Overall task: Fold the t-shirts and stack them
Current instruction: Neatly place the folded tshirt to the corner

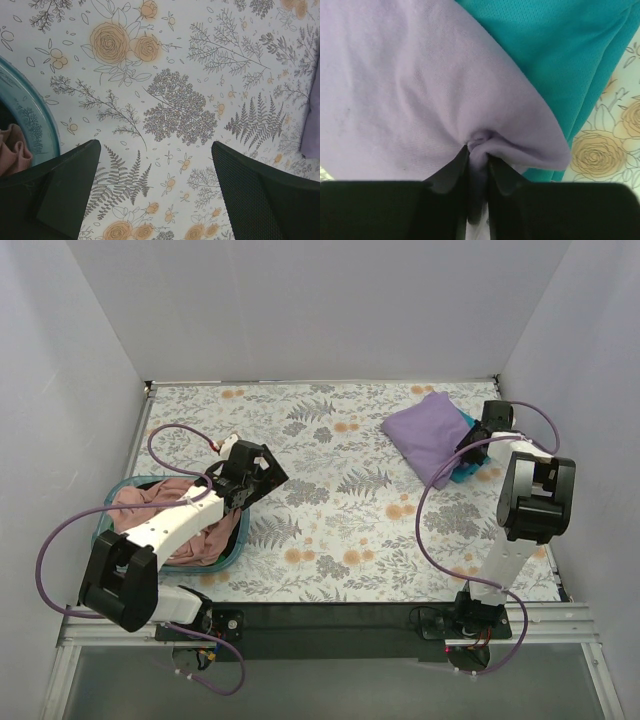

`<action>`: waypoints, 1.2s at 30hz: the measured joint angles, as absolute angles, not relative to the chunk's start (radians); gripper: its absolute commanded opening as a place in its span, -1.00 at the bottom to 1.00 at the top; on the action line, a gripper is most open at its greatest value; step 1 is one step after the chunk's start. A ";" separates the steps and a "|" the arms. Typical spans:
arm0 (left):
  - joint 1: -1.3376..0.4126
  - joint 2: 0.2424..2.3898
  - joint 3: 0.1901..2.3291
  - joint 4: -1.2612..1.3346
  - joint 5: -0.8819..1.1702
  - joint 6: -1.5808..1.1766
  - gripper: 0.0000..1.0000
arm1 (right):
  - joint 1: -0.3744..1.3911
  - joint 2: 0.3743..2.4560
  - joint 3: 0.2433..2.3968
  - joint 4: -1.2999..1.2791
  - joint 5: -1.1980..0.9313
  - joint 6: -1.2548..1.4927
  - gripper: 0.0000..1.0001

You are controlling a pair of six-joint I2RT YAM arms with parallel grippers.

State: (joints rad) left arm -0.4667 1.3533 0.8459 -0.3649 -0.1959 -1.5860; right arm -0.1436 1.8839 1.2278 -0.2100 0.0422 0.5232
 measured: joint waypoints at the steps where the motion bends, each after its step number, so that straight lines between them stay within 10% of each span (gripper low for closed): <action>1: -0.467 1.354 0.846 -0.365 -0.196 -1.586 0.86 | -0.144 1.884 1.228 -0.204 0.033 0.524 -0.74; 5: -0.467 1.354 0.846 -0.364 -0.196 -1.586 0.86 | -0.144 1.883 1.228 -0.181 0.007 0.521 -0.97; 36: -0.467 1.371 0.865 -0.358 -0.197 -1.586 0.86 | -0.138 1.786 1.452 -0.130 -0.010 0.633 -0.97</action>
State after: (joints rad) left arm -0.4667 1.3712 0.8654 -0.3580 -0.1974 -1.5856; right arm -0.1383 1.7859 1.4521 -0.1303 -0.0105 0.6331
